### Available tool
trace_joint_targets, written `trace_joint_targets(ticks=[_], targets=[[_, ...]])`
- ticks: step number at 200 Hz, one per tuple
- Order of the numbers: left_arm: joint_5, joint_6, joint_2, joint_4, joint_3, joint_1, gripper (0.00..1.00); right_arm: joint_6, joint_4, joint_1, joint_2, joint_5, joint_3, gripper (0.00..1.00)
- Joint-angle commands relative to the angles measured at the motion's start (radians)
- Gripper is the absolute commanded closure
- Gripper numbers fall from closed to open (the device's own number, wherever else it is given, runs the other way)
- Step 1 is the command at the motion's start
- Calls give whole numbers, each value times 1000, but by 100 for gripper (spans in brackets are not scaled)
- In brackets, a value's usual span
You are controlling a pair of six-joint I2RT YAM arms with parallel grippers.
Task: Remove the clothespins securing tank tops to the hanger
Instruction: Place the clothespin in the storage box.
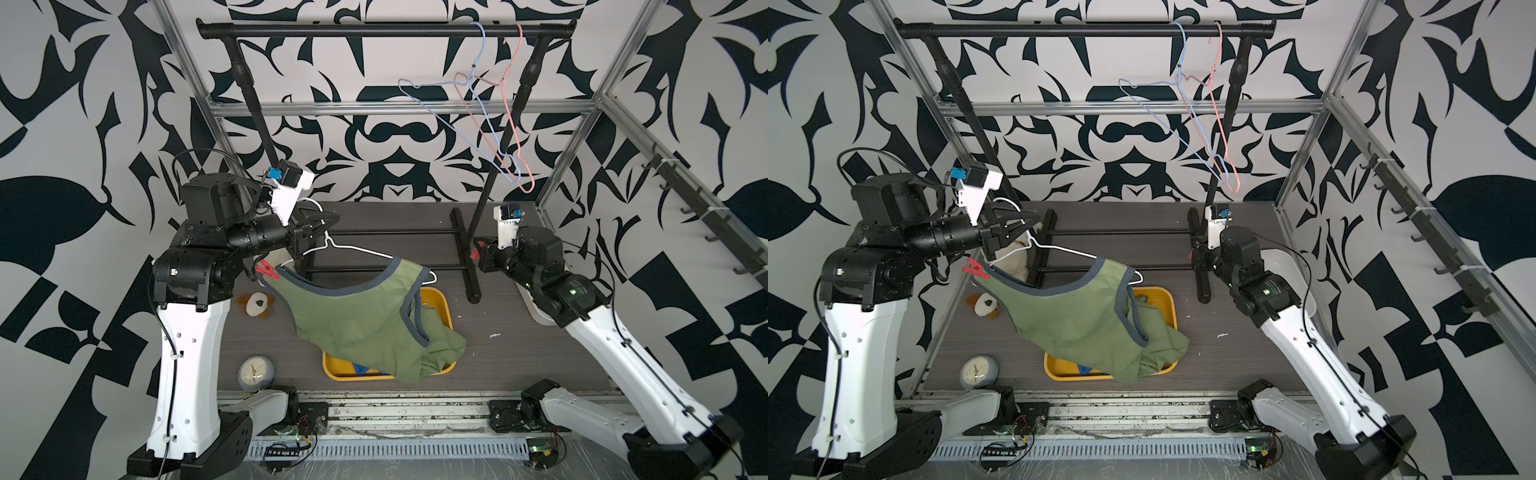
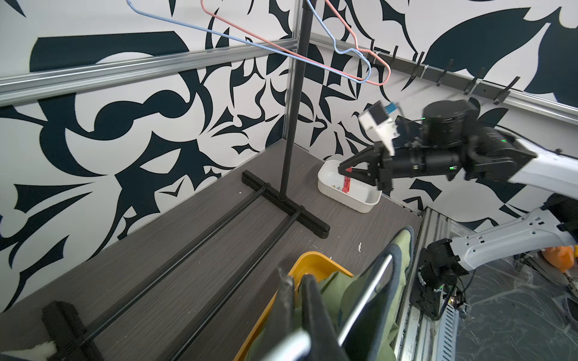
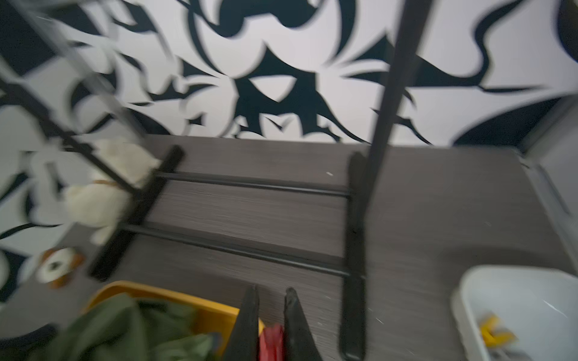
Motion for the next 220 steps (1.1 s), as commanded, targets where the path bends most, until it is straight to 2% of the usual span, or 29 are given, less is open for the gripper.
trace_joint_targets(ticks=[1,27,59,79,109,122,154,201,220], targets=[[39,10,-2,14,29,-3,94,40,29,-126,43,147,-42,100],[42,14,-7,10,20,-4,93,65,105,-292,124,74,-66,100],[43,22,-13,6,12,-5,93,93,187,-453,243,68,-75,100],[62,25,-8,2,10,-5,93,181,231,-529,304,64,-94,100],[65,25,-4,15,-5,-6,92,203,274,-548,423,95,-107,99],[64,27,-6,13,-9,-8,92,198,270,-555,464,144,-103,97],[67,39,-9,4,-21,-14,92,196,275,-567,497,146,-124,87],[68,35,-13,7,-27,-23,90,193,266,-579,517,142,-146,67],[66,32,-15,9,-28,-25,90,198,269,-580,516,133,-151,64]])
